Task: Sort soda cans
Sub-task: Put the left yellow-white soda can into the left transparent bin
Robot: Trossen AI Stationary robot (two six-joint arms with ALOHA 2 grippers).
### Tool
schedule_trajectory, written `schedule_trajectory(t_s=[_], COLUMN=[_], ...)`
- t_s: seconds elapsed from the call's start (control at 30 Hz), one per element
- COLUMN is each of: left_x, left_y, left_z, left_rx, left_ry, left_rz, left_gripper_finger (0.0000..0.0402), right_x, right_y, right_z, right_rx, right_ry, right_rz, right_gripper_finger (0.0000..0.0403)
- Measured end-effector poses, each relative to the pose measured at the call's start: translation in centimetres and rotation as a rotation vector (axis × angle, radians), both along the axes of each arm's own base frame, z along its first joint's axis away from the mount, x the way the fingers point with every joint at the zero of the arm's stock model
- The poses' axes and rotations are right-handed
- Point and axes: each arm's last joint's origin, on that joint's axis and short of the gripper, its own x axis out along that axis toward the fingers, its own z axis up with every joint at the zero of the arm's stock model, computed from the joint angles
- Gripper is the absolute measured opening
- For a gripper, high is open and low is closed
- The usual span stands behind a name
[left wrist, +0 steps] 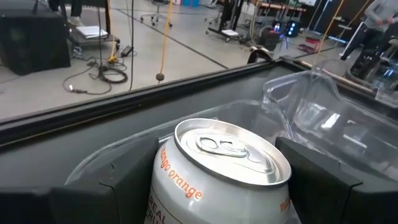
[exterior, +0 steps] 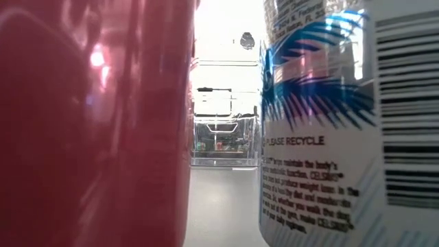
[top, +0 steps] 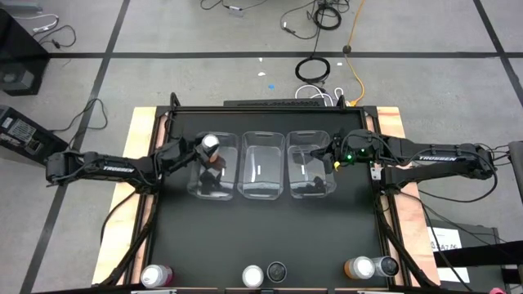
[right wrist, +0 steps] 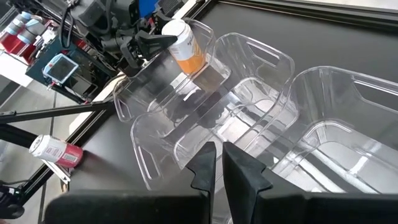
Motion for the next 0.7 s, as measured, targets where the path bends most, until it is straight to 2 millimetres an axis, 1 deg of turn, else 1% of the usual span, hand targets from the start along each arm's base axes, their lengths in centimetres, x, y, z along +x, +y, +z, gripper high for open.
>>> schedule_trajectory(t_s=[0.2,0.43,0.53,0.7], left_x=[-0.03,-0.03,-0.03,0.07], left_y=[0.06,0.06,0.06,-0.06], left_z=[0.02,0.00,0.00,0.01], left_rx=[0.013,0.004,-0.033,-0.064], left_ry=[0.009,0.003,-0.028,-0.047], left_rz=[0.021,0.025,0.034,-0.015], left_gripper_finger=[0.0302,0.0331,0.0339,0.0342], right_x=[0.13,0.23,0.23,0.23], right_y=[-0.02,-0.04,-0.04,-0.04], right_z=[0.27,0.51,0.51,0.51], right_rx=[-0.004,-0.010,-0.012,-0.014], right_ry=[-0.030,-0.056,-0.056,-0.055], right_rz=[-0.001,-0.005,-0.004,-0.003], right_gripper_finger=[0.0020,0.0020,0.0020,0.0020])
